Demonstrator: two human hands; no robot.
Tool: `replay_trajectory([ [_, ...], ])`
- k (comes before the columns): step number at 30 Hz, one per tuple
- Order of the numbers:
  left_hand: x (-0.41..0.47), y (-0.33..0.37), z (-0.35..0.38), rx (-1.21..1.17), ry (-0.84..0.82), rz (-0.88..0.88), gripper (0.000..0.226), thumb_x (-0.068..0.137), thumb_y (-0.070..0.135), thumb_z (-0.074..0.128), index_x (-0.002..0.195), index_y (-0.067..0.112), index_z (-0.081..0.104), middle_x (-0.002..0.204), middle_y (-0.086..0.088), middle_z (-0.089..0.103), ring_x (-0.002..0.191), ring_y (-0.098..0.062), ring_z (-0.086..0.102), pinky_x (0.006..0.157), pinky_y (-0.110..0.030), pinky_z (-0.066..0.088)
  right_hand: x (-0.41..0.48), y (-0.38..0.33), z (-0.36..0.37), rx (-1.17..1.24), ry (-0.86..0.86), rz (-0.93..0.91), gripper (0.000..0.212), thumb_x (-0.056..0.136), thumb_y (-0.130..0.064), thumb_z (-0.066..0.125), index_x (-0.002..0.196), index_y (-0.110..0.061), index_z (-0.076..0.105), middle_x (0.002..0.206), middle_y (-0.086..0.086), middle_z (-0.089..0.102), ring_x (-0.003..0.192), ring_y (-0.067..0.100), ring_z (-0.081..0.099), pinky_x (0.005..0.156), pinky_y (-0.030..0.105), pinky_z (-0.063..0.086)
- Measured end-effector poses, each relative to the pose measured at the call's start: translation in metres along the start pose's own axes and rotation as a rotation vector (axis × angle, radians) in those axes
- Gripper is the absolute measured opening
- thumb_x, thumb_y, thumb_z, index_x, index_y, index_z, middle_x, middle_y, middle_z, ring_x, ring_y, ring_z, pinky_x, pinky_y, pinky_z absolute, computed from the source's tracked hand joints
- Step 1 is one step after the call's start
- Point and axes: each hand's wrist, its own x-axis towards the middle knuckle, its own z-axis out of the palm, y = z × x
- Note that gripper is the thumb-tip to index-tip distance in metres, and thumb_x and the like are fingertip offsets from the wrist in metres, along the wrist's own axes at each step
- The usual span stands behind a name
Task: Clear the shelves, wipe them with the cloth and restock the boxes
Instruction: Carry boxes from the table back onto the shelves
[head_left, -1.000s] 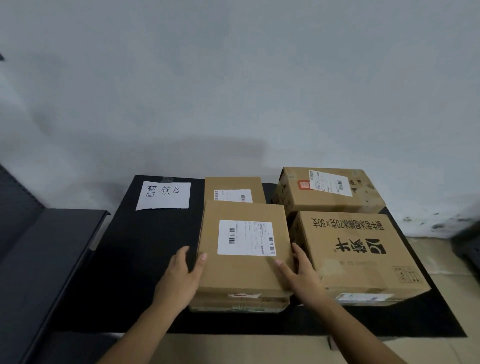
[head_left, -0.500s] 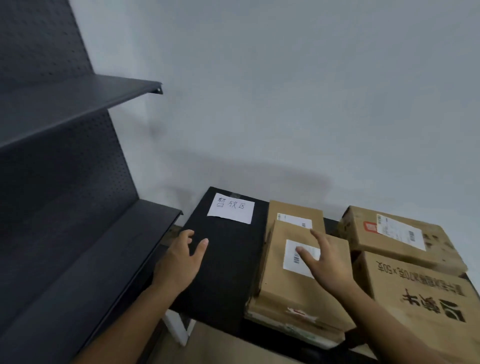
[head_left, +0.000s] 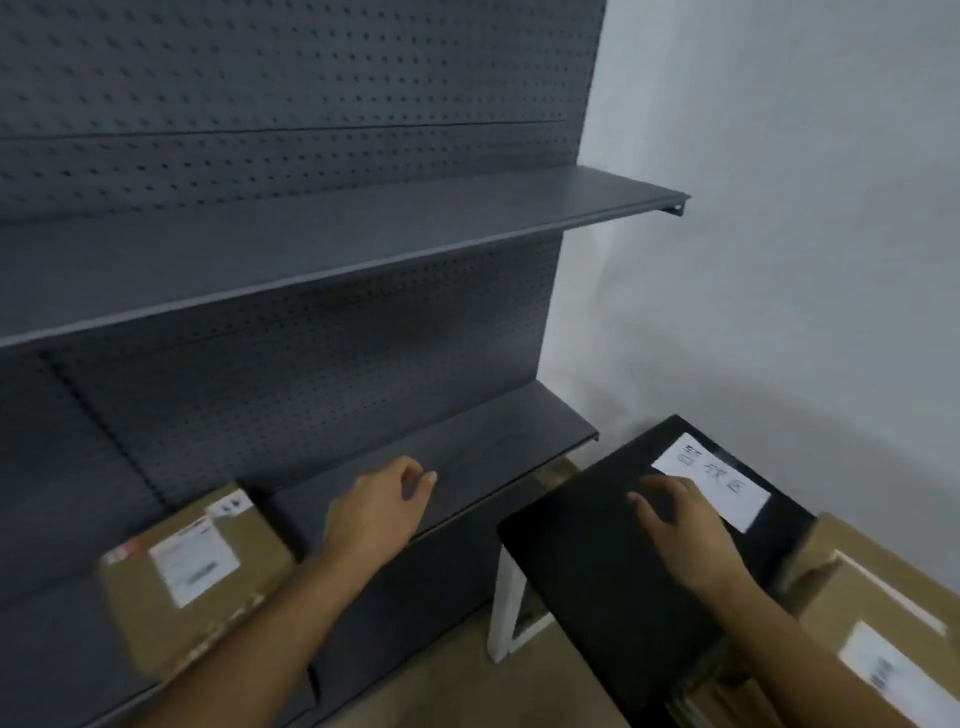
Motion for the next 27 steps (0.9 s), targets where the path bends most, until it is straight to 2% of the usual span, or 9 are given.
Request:
replay_trajectory([
  [2, -0.015, -0.028, -0.015, -0.023, 0.054, -0.069, 0.036, 0.096, 0.066, 0.040, 0.103, 0.037, 0.060, 0.107, 0.011, 0.069, 0.101, -0.018, 0.065, 0.085, -0.037, 0.054, 0.010, -0.020, 0.016, -0.004, -0.078, -0.086, 0.031, 0.098, -0.039, 0.061, 0.127, -0.031, 0.059, 0.127, -0.008, 0.054, 0.099, 0.001, 0.053, 0.081, 0.023, 0.043],
  [4, -0.033, -0.055, -0.028, -0.048, 0.102, -0.147, 0.031, 0.096, 0.063, 0.043, 0.098, 0.038, 0.060, 0.099, 0.009, 0.069, 0.094, -0.018, 0.066, 0.079, -0.034, 0.053, 0.018, -0.038, 0.034, -0.030, -0.134, -0.155, 0.022, 0.098, -0.035, 0.061, 0.121, -0.033, 0.061, 0.121, -0.009, 0.055, 0.093, 0.002, 0.056, 0.075, 0.023, 0.045],
  [7, -0.061, -0.089, -0.050, -0.046, 0.183, -0.254, 0.028, 0.098, 0.058, 0.046, 0.095, 0.036, 0.063, 0.088, 0.010, 0.069, 0.089, -0.017, 0.067, 0.077, -0.033, 0.054, 0.022, -0.069, 0.064, -0.048, -0.168, -0.220, 0.015, 0.100, -0.029, 0.059, 0.113, -0.027, 0.067, 0.113, -0.004, 0.059, 0.095, 0.018, 0.064, 0.077, 0.037, 0.052],
  [10, -0.086, -0.121, -0.072, -0.024, 0.223, -0.351, 0.024, 0.100, 0.053, 0.046, 0.096, 0.038, 0.064, 0.093, 0.013, 0.068, 0.094, -0.014, 0.065, 0.075, -0.030, 0.050, 0.019, -0.101, 0.094, -0.070, -0.218, -0.303, 0.008, 0.099, -0.024, 0.060, 0.102, -0.028, 0.066, 0.110, 0.000, 0.062, 0.094, 0.023, 0.064, 0.077, 0.036, 0.050],
  [14, -0.123, -0.164, -0.095, 0.020, 0.255, -0.455, 0.031, 0.101, 0.055, 0.042, 0.106, 0.035, 0.065, 0.099, 0.009, 0.070, 0.094, -0.018, 0.065, 0.070, -0.030, 0.044, 0.010, -0.143, 0.133, -0.108, -0.299, -0.423, 0.011, 0.100, -0.022, 0.059, 0.107, -0.023, 0.068, 0.111, 0.003, 0.062, 0.085, 0.018, 0.056, 0.075, 0.032, 0.044],
  [17, -0.146, -0.200, -0.108, 0.009, 0.276, -0.528, 0.033, 0.101, 0.056, 0.042, 0.106, 0.032, 0.065, 0.099, 0.005, 0.072, 0.093, -0.022, 0.066, 0.072, -0.032, 0.048, -0.003, -0.177, 0.162, -0.130, -0.336, -0.481, 0.013, 0.099, -0.021, 0.059, 0.107, -0.021, 0.069, 0.111, 0.004, 0.063, 0.083, 0.019, 0.057, 0.074, 0.035, 0.049],
  [20, -0.166, -0.236, -0.119, -0.017, 0.297, -0.574, 0.035, 0.100, 0.057, 0.043, 0.104, 0.031, 0.066, 0.096, 0.004, 0.073, 0.092, -0.024, 0.067, 0.076, -0.034, 0.053, -0.017, -0.204, 0.190, -0.180, -0.395, -0.524, 0.016, 0.101, -0.023, 0.058, 0.114, -0.023, 0.067, 0.116, 0.003, 0.061, 0.085, 0.021, 0.059, 0.077, 0.038, 0.053],
  [23, -0.183, -0.269, -0.129, -0.042, 0.320, -0.617, 0.035, 0.100, 0.058, 0.044, 0.102, 0.030, 0.066, 0.099, 0.002, 0.073, 0.097, -0.026, 0.067, 0.076, -0.033, 0.050, -0.030, -0.229, 0.219, -0.226, -0.410, -0.561, 0.022, 0.102, -0.025, 0.057, 0.122, -0.024, 0.067, 0.124, 0.003, 0.063, 0.089, 0.022, 0.061, 0.076, 0.033, 0.050],
  [27, -0.197, -0.311, -0.141, -0.035, 0.331, -0.655, 0.034, 0.100, 0.057, 0.044, 0.102, 0.030, 0.065, 0.100, 0.001, 0.073, 0.097, -0.026, 0.068, 0.074, -0.033, 0.049, -0.050, -0.256, 0.251, -0.262, -0.444, -0.595, 0.026, 0.103, -0.026, 0.055, 0.127, -0.024, 0.066, 0.131, 0.004, 0.062, 0.102, 0.026, 0.065, 0.084, 0.037, 0.053],
])
